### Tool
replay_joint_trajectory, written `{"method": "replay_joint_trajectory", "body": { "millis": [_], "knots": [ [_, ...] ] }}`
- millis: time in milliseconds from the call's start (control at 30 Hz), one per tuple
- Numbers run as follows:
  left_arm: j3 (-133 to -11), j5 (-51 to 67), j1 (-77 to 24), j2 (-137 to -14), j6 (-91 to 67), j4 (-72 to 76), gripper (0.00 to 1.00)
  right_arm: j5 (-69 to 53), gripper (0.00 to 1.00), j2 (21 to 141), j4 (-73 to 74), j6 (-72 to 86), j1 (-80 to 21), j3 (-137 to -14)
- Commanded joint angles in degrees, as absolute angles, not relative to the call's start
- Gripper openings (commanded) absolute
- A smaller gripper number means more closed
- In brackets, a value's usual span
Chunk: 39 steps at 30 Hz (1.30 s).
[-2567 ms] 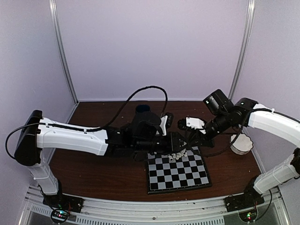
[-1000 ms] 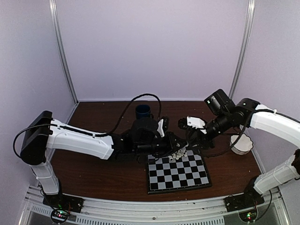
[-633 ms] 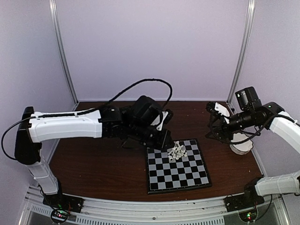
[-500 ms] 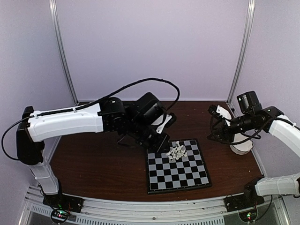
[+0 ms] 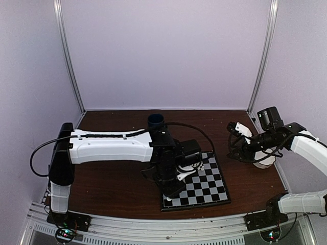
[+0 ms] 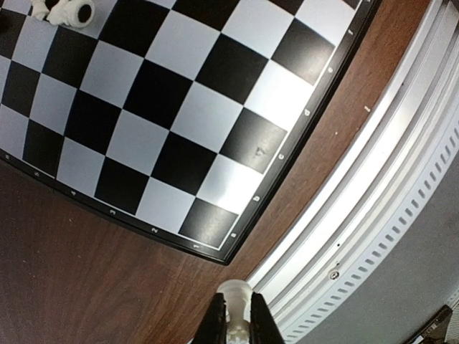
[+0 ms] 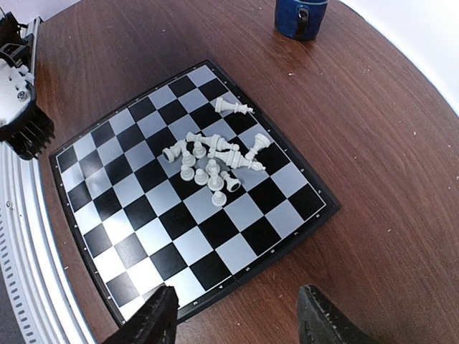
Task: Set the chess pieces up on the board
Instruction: Place the rook at a1.
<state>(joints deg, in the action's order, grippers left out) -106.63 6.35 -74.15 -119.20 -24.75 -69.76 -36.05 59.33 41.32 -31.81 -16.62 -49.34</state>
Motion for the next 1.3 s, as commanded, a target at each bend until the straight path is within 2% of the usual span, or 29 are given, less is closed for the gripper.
{"method": "replay_joint_trajectory", "body": {
  "millis": [0, 233, 1267],
  "knots": [
    [-107.2, 7.9, -74.3, -120.2, -23.2, -72.3, 0.06, -36.5, 0.59, 58.5, 40.3, -33.2, -16.3, -48.7],
    [-105.9, 7.6, -74.3, -121.1, -24.3, -67.4, 0.05, -36.7, 0.59, 58.5, 40.3, -33.5, -16.3, -48.5],
    [-100.8, 3.7, -74.1, -124.3, -25.4, -62.5, 0.06, -37.5, 0.59, 59.3, 40.2, -33.5, -16.2, -48.2]
  ]
}}
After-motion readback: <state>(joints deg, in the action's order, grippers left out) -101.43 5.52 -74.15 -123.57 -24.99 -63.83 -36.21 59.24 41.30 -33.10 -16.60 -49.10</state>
